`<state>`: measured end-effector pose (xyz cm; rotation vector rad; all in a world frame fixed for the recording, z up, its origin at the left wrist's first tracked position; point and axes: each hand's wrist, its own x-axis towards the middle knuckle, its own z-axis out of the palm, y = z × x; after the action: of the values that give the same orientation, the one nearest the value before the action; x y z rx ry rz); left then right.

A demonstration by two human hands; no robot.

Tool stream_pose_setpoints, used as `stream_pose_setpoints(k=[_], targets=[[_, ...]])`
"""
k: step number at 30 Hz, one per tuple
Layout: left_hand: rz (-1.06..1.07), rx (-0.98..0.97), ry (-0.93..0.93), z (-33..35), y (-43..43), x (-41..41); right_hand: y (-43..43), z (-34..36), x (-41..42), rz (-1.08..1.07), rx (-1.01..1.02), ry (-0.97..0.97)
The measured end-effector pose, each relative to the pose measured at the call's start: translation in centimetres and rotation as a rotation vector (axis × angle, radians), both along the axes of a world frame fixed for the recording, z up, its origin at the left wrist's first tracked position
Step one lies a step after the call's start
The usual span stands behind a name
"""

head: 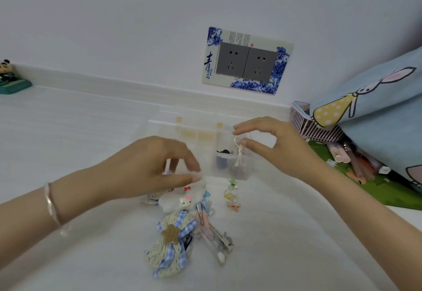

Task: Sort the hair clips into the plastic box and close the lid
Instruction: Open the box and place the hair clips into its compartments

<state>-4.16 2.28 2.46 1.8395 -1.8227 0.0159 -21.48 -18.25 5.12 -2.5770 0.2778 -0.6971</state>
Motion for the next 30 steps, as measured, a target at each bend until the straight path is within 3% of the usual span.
stream_pose_setpoints(k=[4, 8, 12, 18, 23, 26, 30], targets=[[0.052, 0.264, -0.135, -0.5, 0.8, -0.4, 3.7, -1.5, -0.8, 0.089, 0.043, 0.079], [0.078, 0.308, -0.122, -1.2, 1.0, -0.6, 5.4, -4.0, 0.2, 0.096, -0.004, 0.29], [0.094, 0.311, -0.071, -1.2, 1.2, -0.9, 6.1, -5.2, 0.9, 0.154, 0.076, 0.316], [0.055, 0.178, 0.176, -0.2, 1.0, -1.1, 6.2, -4.0, 1.0, 0.154, 0.355, 0.17], [0.034, -0.114, 0.399, 1.4, -1.4, -0.9, 4.4, -0.6, 1.4, 0.121, 0.658, -0.095], [0.041, -0.185, 0.52, 1.5, -3.5, -0.8, 2.4, 1.3, 2.3, 0.053, 0.636, -0.156], [0.094, -0.247, 0.532, 1.3, -5.5, 0.2, -1.0, 2.8, 3.8, -0.035, 0.424, -0.124]])
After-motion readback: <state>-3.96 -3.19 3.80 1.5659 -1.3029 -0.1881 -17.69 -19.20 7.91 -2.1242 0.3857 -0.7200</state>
